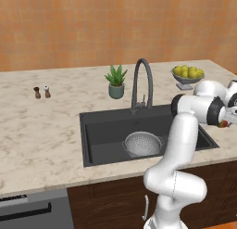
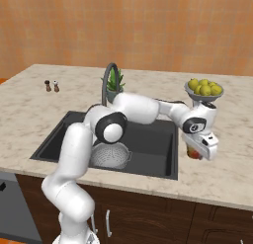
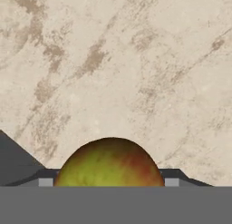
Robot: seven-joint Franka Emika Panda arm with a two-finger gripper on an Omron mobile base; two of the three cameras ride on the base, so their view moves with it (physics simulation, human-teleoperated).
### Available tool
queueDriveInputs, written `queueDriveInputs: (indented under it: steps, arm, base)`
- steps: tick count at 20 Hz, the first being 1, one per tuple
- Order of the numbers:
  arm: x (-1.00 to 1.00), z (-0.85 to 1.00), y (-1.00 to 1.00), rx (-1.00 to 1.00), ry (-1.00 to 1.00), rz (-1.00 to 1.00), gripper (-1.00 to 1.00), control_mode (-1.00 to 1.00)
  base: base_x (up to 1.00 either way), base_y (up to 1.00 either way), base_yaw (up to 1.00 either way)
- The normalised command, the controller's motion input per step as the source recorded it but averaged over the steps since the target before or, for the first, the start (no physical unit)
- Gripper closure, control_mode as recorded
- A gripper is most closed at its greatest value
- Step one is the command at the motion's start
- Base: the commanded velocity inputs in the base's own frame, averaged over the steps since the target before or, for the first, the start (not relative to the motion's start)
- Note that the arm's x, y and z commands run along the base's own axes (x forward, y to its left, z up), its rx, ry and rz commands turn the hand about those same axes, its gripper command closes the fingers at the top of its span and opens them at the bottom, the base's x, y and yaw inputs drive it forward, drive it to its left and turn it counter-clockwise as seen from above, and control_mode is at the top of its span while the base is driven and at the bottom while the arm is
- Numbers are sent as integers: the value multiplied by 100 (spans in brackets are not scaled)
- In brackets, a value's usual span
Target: Put the colander in the sink, put the apple in the colander, and turn on the sink faucet and pour water over the colander.
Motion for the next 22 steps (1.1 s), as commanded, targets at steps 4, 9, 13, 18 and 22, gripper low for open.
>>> queueDriveInputs:
  steps: [4,9,13,18,22]
  arm:
    - [-26,20,97,0,0,32,100,-100]
    - [-2,22,99,0,0,46,100,-100]
    - [-14,1,89,0,0,64,100,-100]
    - [-17,6,80,0,0,63,100,-100]
    - [-15,14,76,0,1,25,100,-100]
  base:
    - [0,0,0]
    - [0,0,0]
    - [0,0,0]
    - [0,0,0]
    - [0,0,0]
